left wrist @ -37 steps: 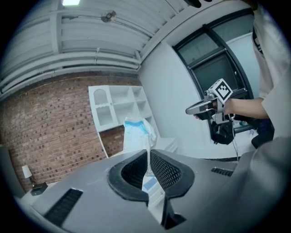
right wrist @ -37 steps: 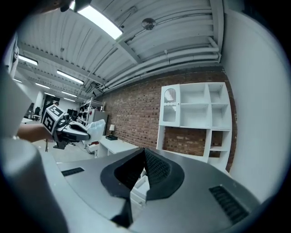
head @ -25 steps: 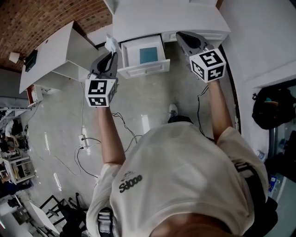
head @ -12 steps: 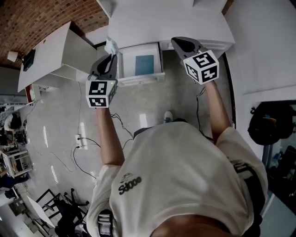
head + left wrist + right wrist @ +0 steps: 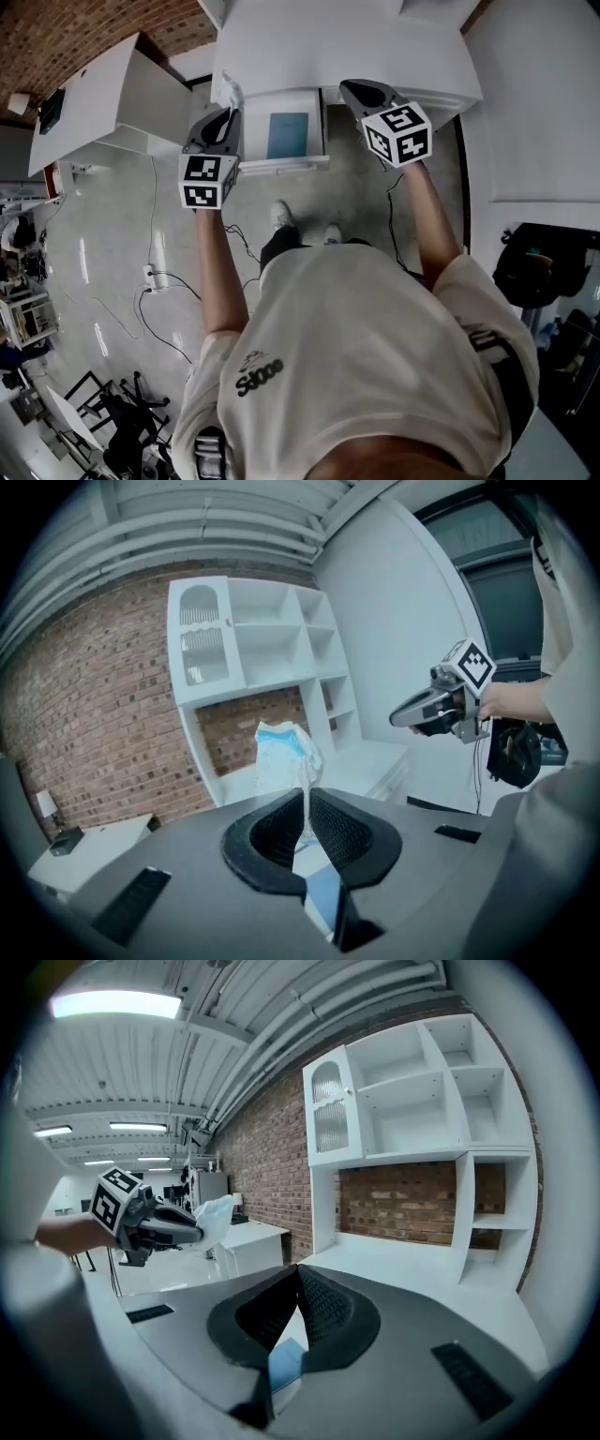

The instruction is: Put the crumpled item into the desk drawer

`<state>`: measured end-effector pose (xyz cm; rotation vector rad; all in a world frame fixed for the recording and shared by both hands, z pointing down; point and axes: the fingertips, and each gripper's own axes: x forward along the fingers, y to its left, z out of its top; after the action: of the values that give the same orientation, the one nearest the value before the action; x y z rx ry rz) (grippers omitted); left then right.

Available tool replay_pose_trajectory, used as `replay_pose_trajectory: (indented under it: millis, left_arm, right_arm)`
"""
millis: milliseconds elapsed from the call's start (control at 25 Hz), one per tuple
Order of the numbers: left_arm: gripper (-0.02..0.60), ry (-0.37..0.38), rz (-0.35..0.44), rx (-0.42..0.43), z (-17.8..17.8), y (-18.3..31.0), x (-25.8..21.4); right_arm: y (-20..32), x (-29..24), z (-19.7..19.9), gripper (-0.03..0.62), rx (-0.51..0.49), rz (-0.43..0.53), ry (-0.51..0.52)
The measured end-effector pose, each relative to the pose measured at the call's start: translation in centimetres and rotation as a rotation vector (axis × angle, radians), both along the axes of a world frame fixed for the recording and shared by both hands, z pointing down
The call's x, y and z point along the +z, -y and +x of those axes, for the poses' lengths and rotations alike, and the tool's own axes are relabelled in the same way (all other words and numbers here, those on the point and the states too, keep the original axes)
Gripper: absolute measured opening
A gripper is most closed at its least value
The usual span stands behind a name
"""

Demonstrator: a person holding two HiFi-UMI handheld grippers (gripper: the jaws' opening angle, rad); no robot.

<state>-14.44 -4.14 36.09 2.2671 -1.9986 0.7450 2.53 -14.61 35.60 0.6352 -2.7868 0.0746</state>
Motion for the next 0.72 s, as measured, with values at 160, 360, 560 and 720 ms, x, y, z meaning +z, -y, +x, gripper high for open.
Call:
replay_pose_trajectory:
  millis: [160, 360, 560, 720]
  left_arm:
    - [0.032, -0.032, -0.061, 0.01, -1.2, 2.0, 3.5]
    - [0.032, -0.06, -0.136, 0.036, -3.6, 5.1, 7.5]
    - [0.032, -0.052, -0.265, 0.086, -6.1, 9.0, 12.9]
    - [0.032, -0.066, -0.392, 0.135, -7.9, 10.6, 18.2]
  right_arm:
    - [1.4, 1.5, -1.4, 0.006, -0.011, -0.011, -0.032]
    - [3.6, 3.9, -3.6, 0.006, 0.003, -0.048, -0.065]
    - [7.2, 6.1, -5.5, 0.006, 0.053, -0.098, -0.097]
    - [9.1, 8.6, -6.9, 0.006, 0.097, -0.123, -0.151]
